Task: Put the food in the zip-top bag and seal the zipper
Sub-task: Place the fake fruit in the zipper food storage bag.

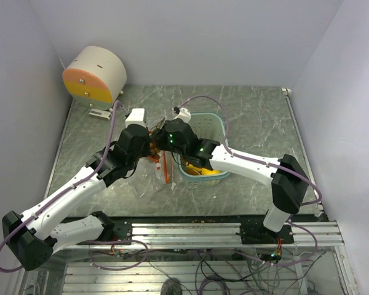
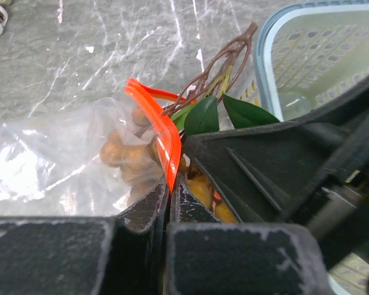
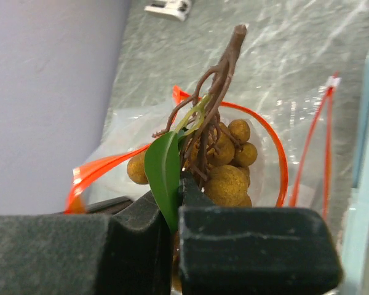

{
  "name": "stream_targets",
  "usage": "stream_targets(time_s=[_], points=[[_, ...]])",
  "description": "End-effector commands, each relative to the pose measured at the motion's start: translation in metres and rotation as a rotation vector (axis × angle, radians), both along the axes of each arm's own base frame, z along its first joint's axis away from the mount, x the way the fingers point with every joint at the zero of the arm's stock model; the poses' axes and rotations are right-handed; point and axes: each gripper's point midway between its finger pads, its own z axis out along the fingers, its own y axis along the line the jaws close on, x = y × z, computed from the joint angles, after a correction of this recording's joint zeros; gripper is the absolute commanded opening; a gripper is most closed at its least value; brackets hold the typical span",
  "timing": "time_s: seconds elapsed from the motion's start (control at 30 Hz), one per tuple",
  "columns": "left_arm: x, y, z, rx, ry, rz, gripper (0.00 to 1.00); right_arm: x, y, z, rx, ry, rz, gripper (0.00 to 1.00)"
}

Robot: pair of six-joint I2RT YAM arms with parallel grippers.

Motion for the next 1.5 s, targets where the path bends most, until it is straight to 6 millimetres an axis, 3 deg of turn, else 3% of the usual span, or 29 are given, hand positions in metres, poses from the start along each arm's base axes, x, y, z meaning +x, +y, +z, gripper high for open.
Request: stream_targets(time_s=[0.0, 0.1, 0.2, 0.37, 0.47, 0.6, 0.63, 0.73, 0.83, 0.97, 1.13, 1.23, 1.47], points=[[0.006, -0.015, 0.039, -0.088, -0.090, -0.020, 0.07, 0.022, -0.026, -0.008, -0.119, -0.064, -0.158, 0.00], [0.002, -0.014, 0.032, -0.083, -0.077, -0.018, 0.07, 0.031, -0.032, 0.000, -0.153, -0.109, -0.188, 0.00], [0.000, -0.006, 0.027, -0.067, -0.078, 0.013, 0.07, 0.025, -0.026, 0.010, -0.140, -0.149, -0.132, 0.00], [0.007, -0.003, 0.033, -0.058, -0.114, 0.041, 0.07, -0.023, 0.015, 0.021, -0.064, -0.214, 0.168, 0.00], [0.013, -0.007, 0.033, -0.056, -0.116, 0.050, 0.07, -0.044, 0.023, 0.035, -0.014, -0.247, 0.257, 0.00], [0.014, -0.012, 0.043, -0.109, -0.158, 0.034, 0.07, -0.054, 0.014, 0.044, 0.011, -0.276, 0.274, 0.03], [0.013, -0.011, 0.045, -0.125, -0.171, 0.032, 0.07, -0.054, 0.010, 0.047, 0.010, -0.288, 0.272, 0.07], [0.008, -0.004, 0.046, -0.166, -0.204, 0.053, 0.07, -0.055, 0.000, 0.045, -0.012, -0.304, 0.263, 0.31], [0.001, 0.009, 0.035, -0.196, -0.214, 0.103, 0.07, -0.052, -0.007, 0.037, -0.071, -0.308, 0.250, 0.42], [-0.009, 0.025, 0.028, -0.257, -0.226, 0.165, 0.07, -0.049, -0.021, 0.038, -0.141, -0.334, 0.231, 0.44], [-0.016, 0.043, 0.040, -0.265, -0.254, 0.220, 0.07, -0.052, -0.050, 0.059, -0.152, -0.385, 0.182, 0.46], [-0.018, 0.045, 0.047, -0.283, -0.265, 0.220, 0.07, -0.049, -0.064, 0.055, -0.203, -0.366, 0.145, 0.47], [-0.023, 0.045, 0.076, -0.347, -0.314, 0.197, 0.07, -0.056, -0.053, 0.026, -0.206, -0.288, 0.226, 0.45]])
